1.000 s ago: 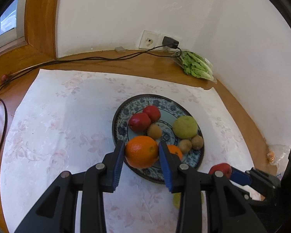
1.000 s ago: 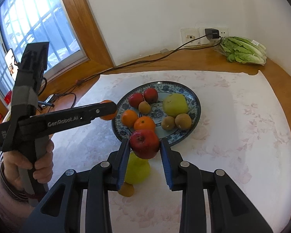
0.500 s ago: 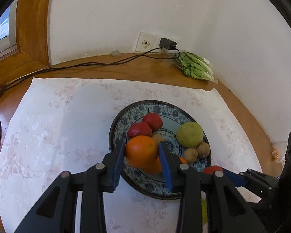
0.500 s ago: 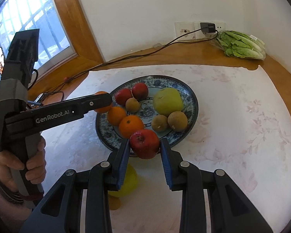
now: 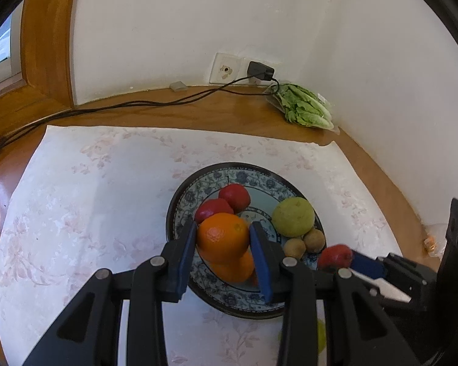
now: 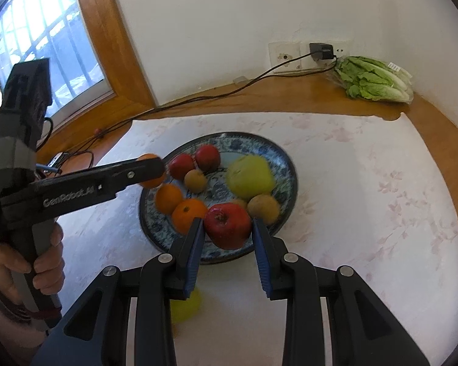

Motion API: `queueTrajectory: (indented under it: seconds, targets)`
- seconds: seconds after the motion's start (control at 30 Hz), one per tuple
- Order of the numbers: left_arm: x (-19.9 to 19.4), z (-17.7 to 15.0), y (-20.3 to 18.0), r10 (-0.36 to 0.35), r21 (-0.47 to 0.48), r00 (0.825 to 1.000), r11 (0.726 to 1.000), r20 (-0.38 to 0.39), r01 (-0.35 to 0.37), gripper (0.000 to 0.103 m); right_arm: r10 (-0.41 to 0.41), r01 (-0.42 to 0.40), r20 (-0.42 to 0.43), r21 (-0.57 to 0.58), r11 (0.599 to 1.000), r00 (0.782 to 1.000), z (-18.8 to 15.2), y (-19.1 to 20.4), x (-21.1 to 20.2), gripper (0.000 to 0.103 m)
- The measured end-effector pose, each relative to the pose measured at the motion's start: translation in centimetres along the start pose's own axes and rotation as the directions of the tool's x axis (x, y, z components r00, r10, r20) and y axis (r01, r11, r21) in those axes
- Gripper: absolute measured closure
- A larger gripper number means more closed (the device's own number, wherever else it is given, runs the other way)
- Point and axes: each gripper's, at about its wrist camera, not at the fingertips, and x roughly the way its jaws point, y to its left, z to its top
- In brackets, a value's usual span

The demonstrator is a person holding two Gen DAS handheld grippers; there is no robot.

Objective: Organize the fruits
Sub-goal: 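Carry the orange and red apple with both tools over the plate, then lower both fruits onto the plate and open both tools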

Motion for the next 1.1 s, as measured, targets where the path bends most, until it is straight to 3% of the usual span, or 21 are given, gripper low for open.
queueTrajectory:
  seconds: [0.23,0.5,1.1]
  targets:
    - [0.8,0.2,0.0,-0.024,-0.032,0.999,0.999,-0.025,0.023,0.066,-0.029,0.029,0.026,0.011,1.000,0.999,2.3,-1.7,0.0,0.070]
    - [1.4,0.6,-0.4,-0.022,-0.032,0.999,0.999,-0.028,0.021,0.066,-0.024,0.023,0.021,0.041,0.999,0.999,5.3,-2.7,2.6,0.070]
    - [4.5,0.8,0.4,0.012,-0.052,0.997,0.999,-0.075,-0.016,0.066,-0.035,0.032,-0.103,-0.028,0.999,0.994,6.8,-1.6,8.5,0.070]
